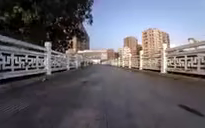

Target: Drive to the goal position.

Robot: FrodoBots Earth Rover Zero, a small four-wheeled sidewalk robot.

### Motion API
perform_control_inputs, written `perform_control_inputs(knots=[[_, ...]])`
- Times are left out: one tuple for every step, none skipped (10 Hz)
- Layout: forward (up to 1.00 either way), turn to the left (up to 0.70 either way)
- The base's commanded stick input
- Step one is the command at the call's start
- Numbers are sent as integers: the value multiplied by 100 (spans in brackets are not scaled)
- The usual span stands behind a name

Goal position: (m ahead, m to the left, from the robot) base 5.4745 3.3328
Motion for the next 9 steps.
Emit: perform_control_inputs(knots=[[45,0],[45,0],[45,0],[45,0],[45,0],[45,0],[45,0],[45,0],[45,0]])
